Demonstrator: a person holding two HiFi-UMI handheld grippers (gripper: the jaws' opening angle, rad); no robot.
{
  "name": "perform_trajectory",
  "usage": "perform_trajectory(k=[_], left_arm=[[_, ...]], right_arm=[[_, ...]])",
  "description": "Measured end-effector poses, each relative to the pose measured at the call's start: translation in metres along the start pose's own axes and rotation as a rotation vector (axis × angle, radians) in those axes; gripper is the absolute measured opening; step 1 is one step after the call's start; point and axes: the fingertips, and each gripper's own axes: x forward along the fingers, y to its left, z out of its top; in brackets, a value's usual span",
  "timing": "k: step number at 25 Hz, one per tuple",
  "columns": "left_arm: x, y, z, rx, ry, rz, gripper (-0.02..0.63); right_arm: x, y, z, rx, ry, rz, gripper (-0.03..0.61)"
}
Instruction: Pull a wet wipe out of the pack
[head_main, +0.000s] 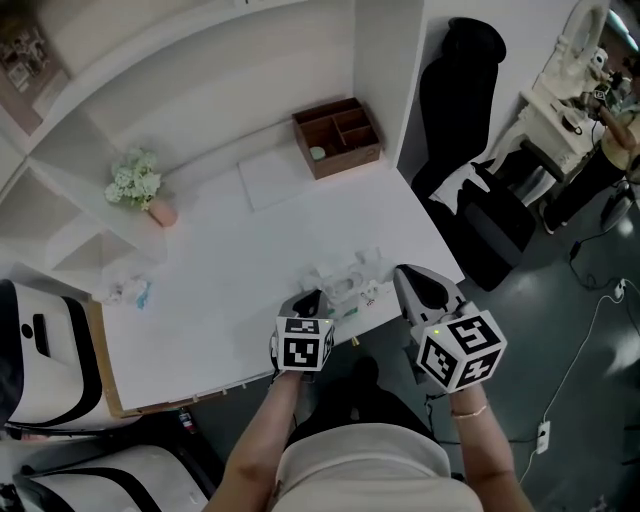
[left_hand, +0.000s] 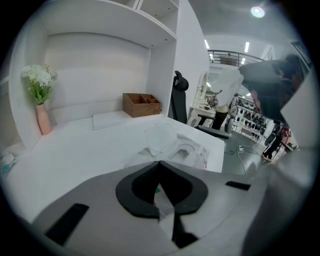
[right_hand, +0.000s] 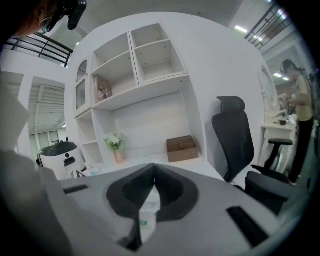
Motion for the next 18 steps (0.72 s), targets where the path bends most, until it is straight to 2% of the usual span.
perform_trajectory(k=[8,18], left_arm=[[-0.001,0.000,0.002,0.006,0.000,0.003,-0.005],[-0.001,-0.002,0.002,0.002,-0.003,0.000,-0.005]], right_arm=[[-0.010,-0.007,0.005,0.046,-0.038,-0.022,0.005],[-0.015,-0.007,0.006,0.049,-0.047,-0.017,0.003]])
